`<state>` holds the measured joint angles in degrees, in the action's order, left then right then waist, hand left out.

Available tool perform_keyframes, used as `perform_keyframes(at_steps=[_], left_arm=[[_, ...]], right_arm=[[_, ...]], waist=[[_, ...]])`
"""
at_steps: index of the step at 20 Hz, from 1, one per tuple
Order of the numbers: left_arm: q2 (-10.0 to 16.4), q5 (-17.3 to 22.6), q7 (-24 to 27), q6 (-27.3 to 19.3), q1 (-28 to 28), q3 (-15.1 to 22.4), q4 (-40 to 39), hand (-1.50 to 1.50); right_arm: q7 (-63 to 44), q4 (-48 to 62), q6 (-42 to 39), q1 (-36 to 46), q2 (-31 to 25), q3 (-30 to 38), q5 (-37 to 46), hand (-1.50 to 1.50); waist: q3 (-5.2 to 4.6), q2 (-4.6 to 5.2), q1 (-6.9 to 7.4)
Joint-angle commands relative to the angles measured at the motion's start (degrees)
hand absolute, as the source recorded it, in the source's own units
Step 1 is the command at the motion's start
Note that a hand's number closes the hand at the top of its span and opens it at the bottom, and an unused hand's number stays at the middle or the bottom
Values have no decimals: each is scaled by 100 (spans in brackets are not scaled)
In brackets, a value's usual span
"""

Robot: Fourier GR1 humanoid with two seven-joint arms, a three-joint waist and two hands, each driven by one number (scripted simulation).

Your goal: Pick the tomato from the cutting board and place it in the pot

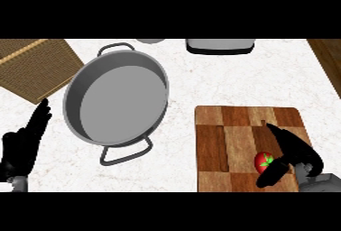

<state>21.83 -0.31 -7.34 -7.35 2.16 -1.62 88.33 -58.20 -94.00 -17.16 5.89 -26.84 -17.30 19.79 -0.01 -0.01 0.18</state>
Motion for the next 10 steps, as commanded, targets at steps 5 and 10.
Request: perform_keyframes(at_steps=[5, 10], left_arm=[[-30, -66, 45, 311, -291, -326, -293, 0], [-288, -324, -201, 179, -274, -209, -57, 0]], right_arm=[[-273, 635, -254, 345, 553, 110, 438, -150], [448, 903, -526, 380, 518, 154, 599, 150]], waist=[[0, 3, -9], [2, 3, -1]])
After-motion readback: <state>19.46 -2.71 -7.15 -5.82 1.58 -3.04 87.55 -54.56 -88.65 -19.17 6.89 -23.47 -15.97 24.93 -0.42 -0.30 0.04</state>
